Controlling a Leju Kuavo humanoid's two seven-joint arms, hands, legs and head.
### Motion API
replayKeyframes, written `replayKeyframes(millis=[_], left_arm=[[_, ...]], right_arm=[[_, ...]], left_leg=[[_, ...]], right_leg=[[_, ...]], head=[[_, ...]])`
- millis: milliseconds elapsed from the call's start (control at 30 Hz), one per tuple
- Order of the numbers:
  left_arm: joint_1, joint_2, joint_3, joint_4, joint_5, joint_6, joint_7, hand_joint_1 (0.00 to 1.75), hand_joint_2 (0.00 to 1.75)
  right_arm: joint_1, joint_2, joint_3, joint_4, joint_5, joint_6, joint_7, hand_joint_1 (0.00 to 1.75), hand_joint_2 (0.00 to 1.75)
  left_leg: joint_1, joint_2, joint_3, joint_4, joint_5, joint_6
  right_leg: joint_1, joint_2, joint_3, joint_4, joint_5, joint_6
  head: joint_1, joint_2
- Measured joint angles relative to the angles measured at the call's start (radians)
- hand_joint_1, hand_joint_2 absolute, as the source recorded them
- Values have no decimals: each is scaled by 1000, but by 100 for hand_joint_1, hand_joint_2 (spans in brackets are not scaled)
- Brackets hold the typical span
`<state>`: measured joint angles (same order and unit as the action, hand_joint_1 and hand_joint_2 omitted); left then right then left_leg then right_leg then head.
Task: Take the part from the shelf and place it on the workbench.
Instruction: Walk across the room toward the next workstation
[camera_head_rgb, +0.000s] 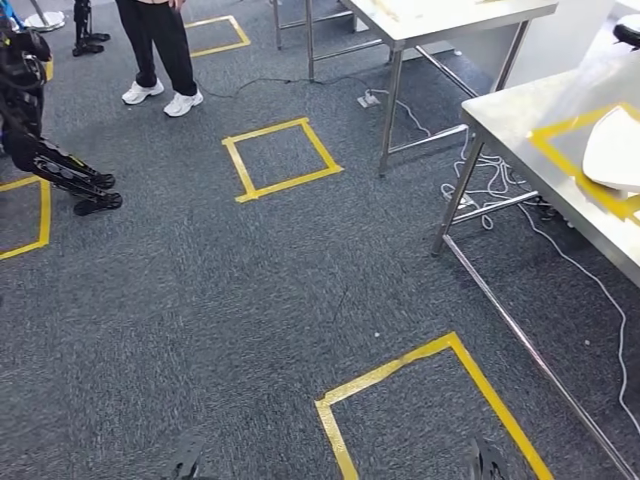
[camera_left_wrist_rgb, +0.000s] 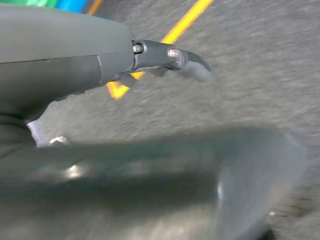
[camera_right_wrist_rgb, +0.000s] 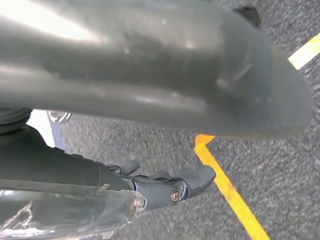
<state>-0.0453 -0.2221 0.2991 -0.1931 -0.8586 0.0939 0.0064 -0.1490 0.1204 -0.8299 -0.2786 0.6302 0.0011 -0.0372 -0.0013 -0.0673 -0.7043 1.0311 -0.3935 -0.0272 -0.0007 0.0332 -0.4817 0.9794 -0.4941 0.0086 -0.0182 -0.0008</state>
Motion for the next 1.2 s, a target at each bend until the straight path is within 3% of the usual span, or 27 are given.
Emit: replayKeyframes(millis=[67,100,133,167,200,267,333,367,400,433,500,567,600,633,667,700,767,800,867,933,967,1033,1100,1133,1167,1200], left_arm=[[-3,0,0,0,0,0,1,0,0],[-4,0,0,0,0,0,1,0,0],[-4,0,0,0,0,0,1,0,0],[-4,0,0,0,0,0,1,0,0],[-4,0,0,0,0,0,1,0,0],[-4,0,0,0,0,0,1,0,0],[-7,-2,0,0,0,0,1,0,0],[-8,-1,0,0,0,0,1,0,0],[-7,-1,0,0,0,0,1,0,0],[-6,0,0,0,0,0,1,0,0],[-4,2,0,0,0,1,1,0,0],[-6,1,0,0,0,0,1,0,0],[-6,0,0,0,0,0,1,0,0],[-5,0,0,0,0,0,1,0,0],[-4,0,0,0,0,0,1,0,0],[-4,0,0,0,0,0,1,0,0],[-4,0,0,0,0,0,1,0,0],[-5,0,0,0,0,0,1,0,0],[-5,0,0,0,0,0,1,0,0],[-2,1,0,0,0,0,1,0,0],[0,1,0,1,0,0,1,0,0],[-1,0,0,1,0,0,1,0,0],[-4,-1,0,1,0,0,1,0,0],[-4,-1,0,1,0,0,1,0,0],[-4,-1,0,1,1,1,0,0,0],[-3,-1,0,1,5,5,-3,0,0]], right_arm=[[3,-1,0,-1,0,0,0,0,0],[5,-1,0,-1,0,0,0,0,0],[6,-1,0,-1,0,0,0,0,0],[7,-1,0,-1,0,0,0,0,0],[7,-1,0,-1,0,0,0,0,0],[6,-3,0,-2,0,0,0,0,0],[6,-5,0,-3,0,0,0,0,0],[5,-5,0,-3,0,0,0,0,0],[4,-5,0,-3,0,0,0,0,0],[3,-4,0,-3,0,0,0,0,0],[5,-3,0,-3,0,1,0,0,0],[11,-4,0,-2,0,1,1,0,0],[13,-4,0,-2,0,1,1,0,0],[13,-4,0,-2,0,1,1,0,0],[13,-5,0,-2,0,0,1,0,0],[12,-5,0,-2,0,0,1,0,0],[11,-5,0,-2,0,0,1,0,0],[10,-5,0,-2,0,0,1,0,0],[9,-5,0,-2,0,0,0,0,0],[8,-4,0,-2,0,0,0,0,0],[8,-3,0,-2,0,0,1,0,0],[8,-3,0,-2,0,0,0,0,0],[12,-4,0,-2,0,0,0,0,0],[13,-4,0,-2,0,0,0,0,0],[13,-5,0,-2,1,0,0,0,0],[12,-4,0,-2,4,1,-4,0,0]], left_leg=[[1,41,-29,127,-116,-9],[4,48,-38,192,-143,-14],[9,53,-37,241,-145,-20],[13,56,-22,259,-123,-25],[17,62,11,239,-92,-29],[21,102,125,115,-64,-37],[14,137,224,-23,-95,-29],[8,138,243,-58,-107,-21],[2,129,243,-73,-112,-8],[0,120,235,-72,-106,3],[-3,100,215,-73,-86,29],[-7,75,189,-72,-62,44],[-10,63,175,-72,-50,48],[-14,50,161,-71,-39,50],[-17,38,148,-71,-27,50],[-19,26,134,-70,-17,49],[-23,2,110,-66,2,45],[-24,-8,100,-63,11,41],[-26,-26,87,-58,27,34],[-26,-38,77,-56,37,27],[-27,-29,68,-45,24,21],[-25,11,35,29,-49,8],[-19,45,-7,161,-133,-5],[-15,51,-17,212,-150,-9],[-12,54,-13,234,-146,-11],[-10,56,8,220,-126,-11]], right_leg=[[1,-32,-29,0,28,-3],[1,-48,-45,1,40,-2],[0,-66,-63,2,53,1],[-1,-82,-80,3,64,4],[-3,-98,-96,4,74,9],[-6,-123,-117,10,90,22],[-9,-146,-129,19,103,38],[-12,-158,-133,23,110,44],[-17,-168,-135,24,118,52],[-22,-164,-138,27,117,59],[-28,-109,-157,74,61,65],[-22,-47,-194,196,-37,62],[-17,-37,-209,262,-70,57],[-12,-33,-215,306,-81,52],[-8,-32,-204,316,-70,45],[-5,-29,-175,288,-45,39],[-3,-2,-77,154,-7,30],[-4,15,-34,89,-6,28],[-6,32,2,21,-19,27],[-7,12,-10,19,-11,20],[-8,2,-17,20,-4,13],[-10,-22,-33,19,13,3],[-8,-46,-52,19,27,1],[-8,-58,-61,20,34,1],[-8,-69,-70,20,38,2],[-8,-80,-78,20,41,3]], head=[[-7,0],[-7,0],[-8,0],[-8,0],[-8,0],[-11,0],[-14,0],[-15,0],[-15,0],[-16,0],[-16,0],[-13,0],[-12,0],[-12,0],[-13,0],[-13,0],[-14,0],[-14,0],[-15,0],[-15,0],[-18,0],[-26,0],[-32,0],[-32,0],[-32,0],[-32,0]])
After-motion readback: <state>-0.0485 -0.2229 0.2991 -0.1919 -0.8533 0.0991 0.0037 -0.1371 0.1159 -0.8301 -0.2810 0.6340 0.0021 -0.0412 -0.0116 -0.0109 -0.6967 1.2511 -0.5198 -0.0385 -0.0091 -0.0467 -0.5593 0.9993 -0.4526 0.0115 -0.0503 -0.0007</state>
